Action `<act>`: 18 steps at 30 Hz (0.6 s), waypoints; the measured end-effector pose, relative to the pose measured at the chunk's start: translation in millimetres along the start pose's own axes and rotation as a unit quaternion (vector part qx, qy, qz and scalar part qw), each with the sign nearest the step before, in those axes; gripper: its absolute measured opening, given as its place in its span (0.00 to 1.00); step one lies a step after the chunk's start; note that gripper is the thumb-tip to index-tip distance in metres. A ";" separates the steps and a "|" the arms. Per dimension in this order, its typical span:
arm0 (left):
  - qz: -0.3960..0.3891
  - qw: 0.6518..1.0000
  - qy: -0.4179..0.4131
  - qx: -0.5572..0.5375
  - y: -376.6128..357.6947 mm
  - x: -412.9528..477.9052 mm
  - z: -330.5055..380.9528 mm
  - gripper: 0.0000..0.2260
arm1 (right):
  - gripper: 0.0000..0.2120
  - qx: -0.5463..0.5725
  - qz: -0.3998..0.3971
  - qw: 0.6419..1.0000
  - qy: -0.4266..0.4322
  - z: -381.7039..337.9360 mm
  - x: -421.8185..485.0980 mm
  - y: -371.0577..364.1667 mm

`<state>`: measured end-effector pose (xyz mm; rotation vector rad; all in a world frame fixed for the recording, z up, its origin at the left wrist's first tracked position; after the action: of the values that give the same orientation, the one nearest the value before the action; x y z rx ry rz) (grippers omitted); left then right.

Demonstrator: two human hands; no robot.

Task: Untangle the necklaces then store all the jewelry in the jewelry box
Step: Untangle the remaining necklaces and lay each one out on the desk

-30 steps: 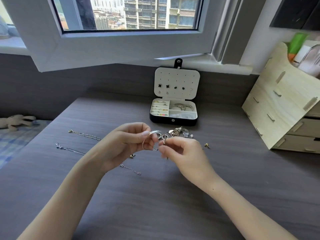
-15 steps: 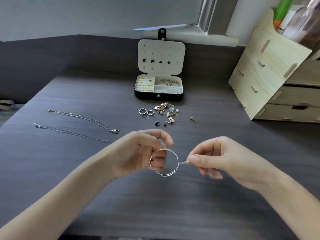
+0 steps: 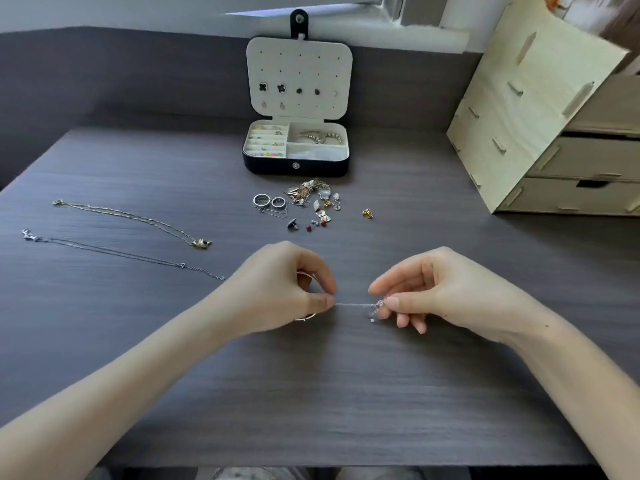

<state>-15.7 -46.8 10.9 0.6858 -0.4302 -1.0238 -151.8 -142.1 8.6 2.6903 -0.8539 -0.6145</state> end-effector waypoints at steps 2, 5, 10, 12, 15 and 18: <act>0.019 0.999 -0.030 0.037 0.4 2.2 2.6 0.05 | 0.07 -0.007 0.010 1.000 0.006 -0.5 2.4 1.3; 0.047 0.995 -0.068 0.065 -0.9 3.1 7.2 0.07 | 0.07 -0.019 0.026 0.999 0.015 -0.2 6.0 3.4; 0.048 0.988 -0.102 0.101 -5.9 6.2 10.4 0.08 | 0.08 -0.054 0.055 0.996 0.051 -1.3 10.5 6.1; 0.038 0.990 -0.101 0.094 -8.1 7.1 9.9 0.06 | 0.08 -0.071 0.072 0.992 0.073 -3.4 12.0 7.8; 0.036 0.991 -0.102 0.081 -10.7 6.3 9.8 0.06 | 0.08 -0.085 0.095 0.986 0.110 -9.0 14.2 10.9; 0.042 0.992 -0.089 0.081 -11.4 6.6 7.8 0.05 | 0.09 -0.078 0.099 0.983 0.132 -15.1 16.6 11.8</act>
<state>-24.7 -59.0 8.6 0.7178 -0.6980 -0.9798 -138.2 -159.7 20.9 2.4371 -0.9405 -0.2599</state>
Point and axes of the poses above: each hand's wrist, its own x-axis towards the middle knuckle, its own y-axis out of the back of the hand, z = x × y, the point moved 7 cm from there along x, towards the middle knuckle, and after that the axes turned 12 degrees about z, right-handed, at the moved point
